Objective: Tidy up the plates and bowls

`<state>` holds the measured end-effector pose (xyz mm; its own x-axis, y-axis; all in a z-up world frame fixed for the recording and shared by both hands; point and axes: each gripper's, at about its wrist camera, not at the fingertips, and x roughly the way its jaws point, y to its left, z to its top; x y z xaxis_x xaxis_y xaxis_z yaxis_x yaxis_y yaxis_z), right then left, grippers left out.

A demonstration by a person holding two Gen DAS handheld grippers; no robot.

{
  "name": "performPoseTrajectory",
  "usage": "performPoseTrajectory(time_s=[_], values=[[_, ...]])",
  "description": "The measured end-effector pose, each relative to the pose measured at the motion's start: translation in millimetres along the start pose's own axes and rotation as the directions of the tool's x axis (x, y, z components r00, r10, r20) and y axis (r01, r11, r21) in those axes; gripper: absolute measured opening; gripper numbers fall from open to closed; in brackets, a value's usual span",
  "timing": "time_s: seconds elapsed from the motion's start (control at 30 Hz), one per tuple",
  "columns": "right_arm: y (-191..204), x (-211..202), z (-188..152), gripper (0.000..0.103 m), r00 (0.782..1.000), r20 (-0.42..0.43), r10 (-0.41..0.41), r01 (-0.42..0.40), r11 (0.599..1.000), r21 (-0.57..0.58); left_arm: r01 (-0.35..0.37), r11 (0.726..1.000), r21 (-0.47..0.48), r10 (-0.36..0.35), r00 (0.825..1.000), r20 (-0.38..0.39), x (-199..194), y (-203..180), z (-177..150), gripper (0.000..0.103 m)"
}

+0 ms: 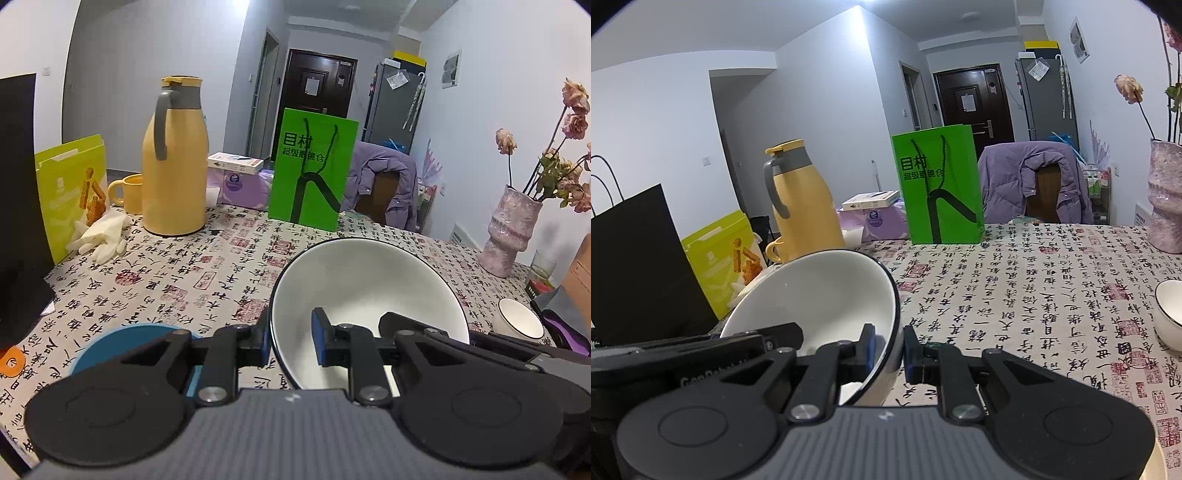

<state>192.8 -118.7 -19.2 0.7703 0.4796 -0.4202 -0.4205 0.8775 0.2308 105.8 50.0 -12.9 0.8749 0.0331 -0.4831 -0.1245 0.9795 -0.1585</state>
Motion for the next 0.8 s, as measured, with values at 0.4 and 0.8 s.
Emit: performPoseTrajectory(time_s=[0.4,0.8], values=[[23,9,-2,0.015,1.0,-0.01,0.015,-0.015,1.0,-0.018,-0.006,1.0,-0.03,0.007,1.0,0.009,-6,23,0,0.021],[44,18,-3,0.015,0.999,-0.02,0.034,-0.035,0.999,-0.036,-0.035,0.998,-0.046,0.037,0.999,0.025,-13,44,-2,0.021]])
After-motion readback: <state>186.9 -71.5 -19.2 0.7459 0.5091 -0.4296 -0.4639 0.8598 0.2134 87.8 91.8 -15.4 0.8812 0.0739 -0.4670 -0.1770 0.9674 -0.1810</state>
